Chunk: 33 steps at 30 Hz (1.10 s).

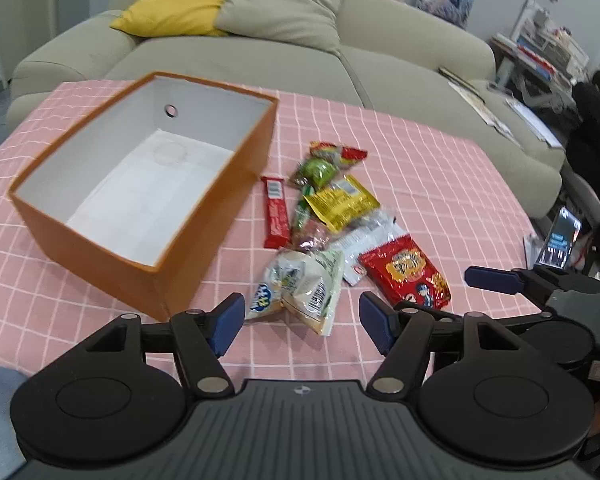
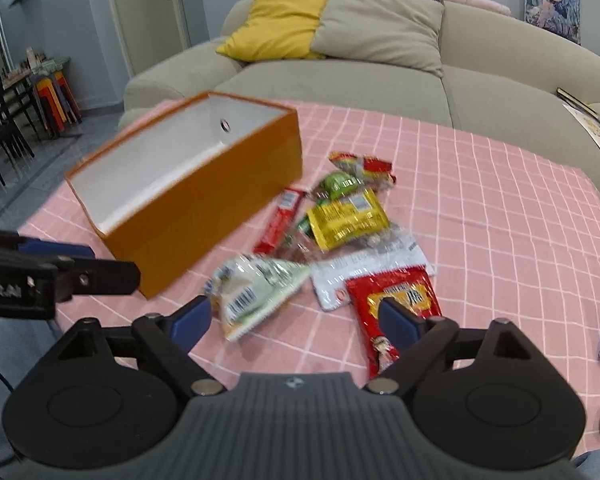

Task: Organize snacks
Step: 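Grasp the white-green bread packet with left gripper while right grasps red chip bag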

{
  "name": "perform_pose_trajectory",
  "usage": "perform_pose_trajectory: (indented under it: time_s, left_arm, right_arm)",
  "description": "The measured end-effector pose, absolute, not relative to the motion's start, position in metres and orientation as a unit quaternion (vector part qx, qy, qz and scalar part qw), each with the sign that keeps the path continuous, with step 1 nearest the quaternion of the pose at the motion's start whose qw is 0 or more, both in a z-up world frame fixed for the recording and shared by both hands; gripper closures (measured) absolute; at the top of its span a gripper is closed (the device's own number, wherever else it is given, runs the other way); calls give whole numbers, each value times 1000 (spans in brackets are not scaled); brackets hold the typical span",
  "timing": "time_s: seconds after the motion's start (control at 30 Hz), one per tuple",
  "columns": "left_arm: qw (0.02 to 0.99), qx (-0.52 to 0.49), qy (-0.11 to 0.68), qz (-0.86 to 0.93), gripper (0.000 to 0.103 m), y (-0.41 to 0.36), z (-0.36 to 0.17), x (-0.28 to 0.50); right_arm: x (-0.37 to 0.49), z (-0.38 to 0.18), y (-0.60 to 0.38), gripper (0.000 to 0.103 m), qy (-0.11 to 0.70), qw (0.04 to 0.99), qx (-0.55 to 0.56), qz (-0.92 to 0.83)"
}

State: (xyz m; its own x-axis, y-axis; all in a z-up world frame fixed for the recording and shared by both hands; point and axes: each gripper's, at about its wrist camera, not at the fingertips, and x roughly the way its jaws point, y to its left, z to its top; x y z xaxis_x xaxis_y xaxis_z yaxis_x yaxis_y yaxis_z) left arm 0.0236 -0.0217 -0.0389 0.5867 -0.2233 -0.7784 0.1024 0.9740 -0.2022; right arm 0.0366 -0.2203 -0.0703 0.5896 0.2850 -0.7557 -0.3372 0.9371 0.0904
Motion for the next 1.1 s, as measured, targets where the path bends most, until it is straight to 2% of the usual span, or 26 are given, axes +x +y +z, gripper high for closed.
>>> perform_pose_trajectory:
  time_s: [0.2, 0.33, 0.67, 1.1]
  left_arm:
    - [877, -68, 463, -104, 19, -33, -58, 44]
    - [873, -66, 471, -109, 16, -37, -71, 61]
    - [851, -52, 513, -96, 15, -49, -110, 99]
    - [829, -42, 550, -86, 18, -49, -132, 120]
  right_arm:
    - [54, -100, -227, 18, 434, 883, -67, 165]
    - [75, -117, -238, 8, 447, 878, -83, 149]
    - [121, -153, -251, 7, 498, 847, -124, 143]
    - [153, -181, -242, 9, 539, 817, -126, 163]
